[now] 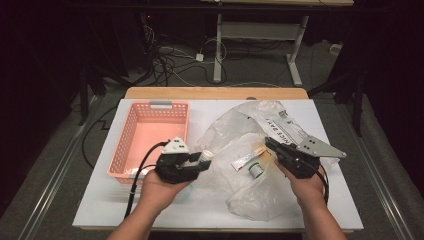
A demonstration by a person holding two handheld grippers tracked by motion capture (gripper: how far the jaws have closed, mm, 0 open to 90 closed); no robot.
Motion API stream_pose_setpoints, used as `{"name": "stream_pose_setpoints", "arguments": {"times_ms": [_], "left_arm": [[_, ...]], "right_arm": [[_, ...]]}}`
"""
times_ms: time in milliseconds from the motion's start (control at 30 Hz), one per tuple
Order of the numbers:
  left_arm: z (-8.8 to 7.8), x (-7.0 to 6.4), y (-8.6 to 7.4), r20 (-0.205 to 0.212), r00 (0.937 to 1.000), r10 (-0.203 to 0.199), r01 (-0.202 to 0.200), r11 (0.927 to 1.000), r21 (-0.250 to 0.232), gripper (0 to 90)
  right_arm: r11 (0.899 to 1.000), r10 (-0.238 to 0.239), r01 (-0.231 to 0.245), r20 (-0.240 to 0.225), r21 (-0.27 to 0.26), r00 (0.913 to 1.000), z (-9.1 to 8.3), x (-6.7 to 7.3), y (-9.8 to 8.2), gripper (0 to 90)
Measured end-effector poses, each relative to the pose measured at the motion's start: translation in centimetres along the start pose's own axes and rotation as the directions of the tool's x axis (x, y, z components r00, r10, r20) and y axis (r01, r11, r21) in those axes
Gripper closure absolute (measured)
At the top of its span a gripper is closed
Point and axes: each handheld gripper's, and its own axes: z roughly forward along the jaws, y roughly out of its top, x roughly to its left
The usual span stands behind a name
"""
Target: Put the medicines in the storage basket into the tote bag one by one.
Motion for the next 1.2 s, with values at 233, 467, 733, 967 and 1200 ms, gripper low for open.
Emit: {"name": "stream_pose_setpoints", "arguments": {"times_ms": [233,467,733,967,1200], "left_arm": [[4.5,-2.1,0.5,0.053,0.9979,0.037,-0.041,0.9969,0.068,58.1],[8.9,-2.0,2.2,0.025,0.9991,0.036,-0.037,0.9964,0.076,58.0],[14.4,-0.5,4.1,-0.089,0.9949,0.048,-0.042,0.9971,0.063,57.7],[16.9,0.9,4.8,-0.13,0.9914,0.014,-0.008,0.9989,0.046,57.7],[16.4,0.7,5.1,-0.1,0.995,-0.001,0.003,0.9999,0.017,39.3]], "right_arm": [[1.0,0.0,0.0,0.001,-0.007,1.0,-0.2,-0.1,0.1,90.0],[1.0,0.005,-0.005,-0.004,-0.005,1.0,-0.1,0.0,0.0,90.0],[1.0,0.009,-0.009,-0.001,0.0,1.0,0.2,-0.1,-0.1,90.0],[1.0,0.012,-0.012,-0.009,0.006,0.9999,0.4,-0.2,-0.4,90.0],[1.0,0.007,-0.007,-0.013,0.008,0.9999,0.4,-0.1,-0.4,90.0]]}}
